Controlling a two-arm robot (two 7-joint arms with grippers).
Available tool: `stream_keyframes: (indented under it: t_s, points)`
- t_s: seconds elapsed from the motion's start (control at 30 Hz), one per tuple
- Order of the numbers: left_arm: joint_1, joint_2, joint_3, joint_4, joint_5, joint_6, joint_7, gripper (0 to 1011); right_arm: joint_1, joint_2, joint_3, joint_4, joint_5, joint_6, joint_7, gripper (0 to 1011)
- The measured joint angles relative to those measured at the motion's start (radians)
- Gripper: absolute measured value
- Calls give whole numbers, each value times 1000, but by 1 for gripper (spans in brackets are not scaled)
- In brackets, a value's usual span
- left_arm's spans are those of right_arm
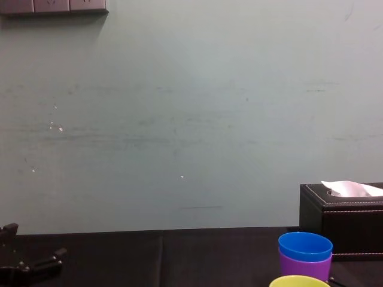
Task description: Stack the three plastic cups sequentially using one hand.
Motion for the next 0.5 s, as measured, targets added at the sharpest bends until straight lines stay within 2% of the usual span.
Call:
stream_keyframes:
  t_s: [0.17,0.27,0.5]
  points:
    - [0,0,0,0,0,0,0,1012,0,0,0,0,0,0,1,907]
    - [0,0,0,0,0,0,0,1011,-1,1,1,-1,0,0,1,803]
    - [0,0,0,0,0,0,0,1011,-3,2,1,-6,-1,-1,1,769]
